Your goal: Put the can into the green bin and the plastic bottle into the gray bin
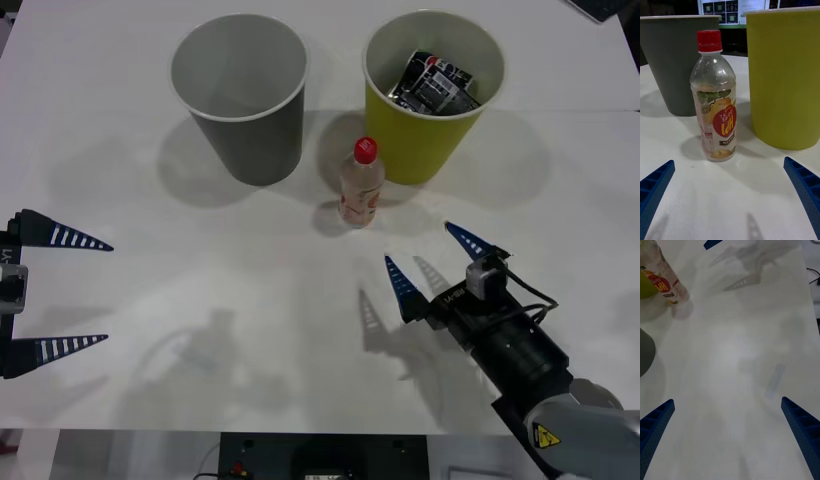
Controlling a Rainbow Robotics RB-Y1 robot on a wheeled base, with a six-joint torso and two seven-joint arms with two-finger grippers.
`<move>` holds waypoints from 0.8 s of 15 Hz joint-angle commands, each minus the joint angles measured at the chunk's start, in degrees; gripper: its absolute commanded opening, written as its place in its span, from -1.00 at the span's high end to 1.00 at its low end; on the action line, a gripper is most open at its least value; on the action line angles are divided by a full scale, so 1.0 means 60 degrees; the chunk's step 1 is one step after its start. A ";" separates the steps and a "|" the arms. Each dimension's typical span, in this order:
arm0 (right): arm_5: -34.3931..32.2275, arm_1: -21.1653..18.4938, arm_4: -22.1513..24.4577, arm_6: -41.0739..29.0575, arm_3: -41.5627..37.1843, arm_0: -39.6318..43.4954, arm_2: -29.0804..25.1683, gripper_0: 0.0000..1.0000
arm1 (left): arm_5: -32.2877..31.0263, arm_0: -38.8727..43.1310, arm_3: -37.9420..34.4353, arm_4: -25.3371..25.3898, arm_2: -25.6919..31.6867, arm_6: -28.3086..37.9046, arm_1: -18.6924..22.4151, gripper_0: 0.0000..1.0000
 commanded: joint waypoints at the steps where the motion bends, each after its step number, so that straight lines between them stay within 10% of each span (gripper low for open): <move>1: -0.0058 0.0712 -0.0001 -0.0056 0.0893 -0.0350 -0.0002 -1.00 | 0.0000 0.0000 0.0000 0.0000 0.0000 0.0000 0.0000 -0.96; 12: -0.0366 0.3158 -0.0997 0.0031 0.3530 -0.1771 -0.0046 -1.00 | 0.0000 0.0000 0.0000 0.0000 0.0000 0.0000 0.0000 -0.96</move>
